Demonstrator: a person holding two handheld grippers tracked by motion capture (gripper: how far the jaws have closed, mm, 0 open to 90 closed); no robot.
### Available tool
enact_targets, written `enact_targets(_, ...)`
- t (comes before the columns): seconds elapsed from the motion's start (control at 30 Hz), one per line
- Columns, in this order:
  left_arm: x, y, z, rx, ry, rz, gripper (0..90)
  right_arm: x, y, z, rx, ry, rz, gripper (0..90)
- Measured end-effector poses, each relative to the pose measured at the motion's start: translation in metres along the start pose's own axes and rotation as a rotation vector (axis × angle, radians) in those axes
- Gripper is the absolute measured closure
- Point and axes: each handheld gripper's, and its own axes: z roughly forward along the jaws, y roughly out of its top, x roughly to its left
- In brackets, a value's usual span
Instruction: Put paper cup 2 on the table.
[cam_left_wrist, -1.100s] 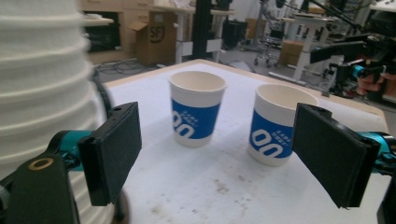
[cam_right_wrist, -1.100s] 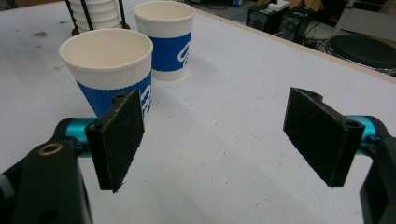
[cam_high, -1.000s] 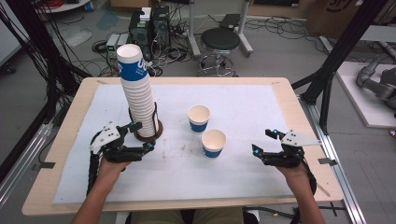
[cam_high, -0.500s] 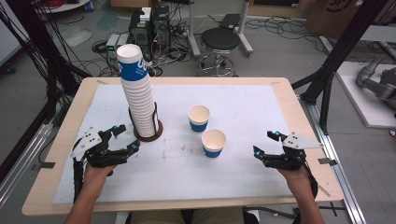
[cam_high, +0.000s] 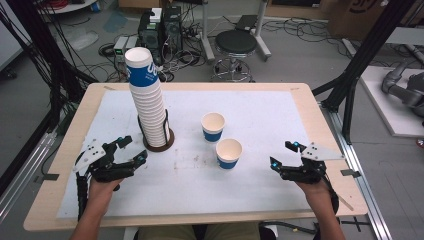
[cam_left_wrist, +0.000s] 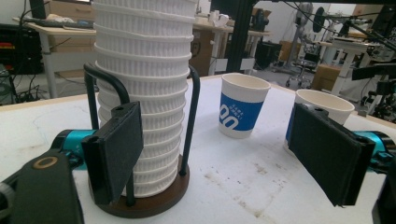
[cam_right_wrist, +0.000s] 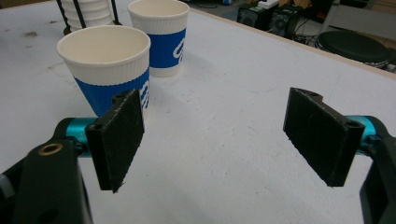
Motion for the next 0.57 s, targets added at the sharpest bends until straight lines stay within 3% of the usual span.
enact_targets(0.57, -0.0007, -0.001, -0.0005, 0.003, 0.008, 0.008, 18.2, -0.0017, -0.0003, 0.0005, -0.005, -0.006, -0.001, 20.8)
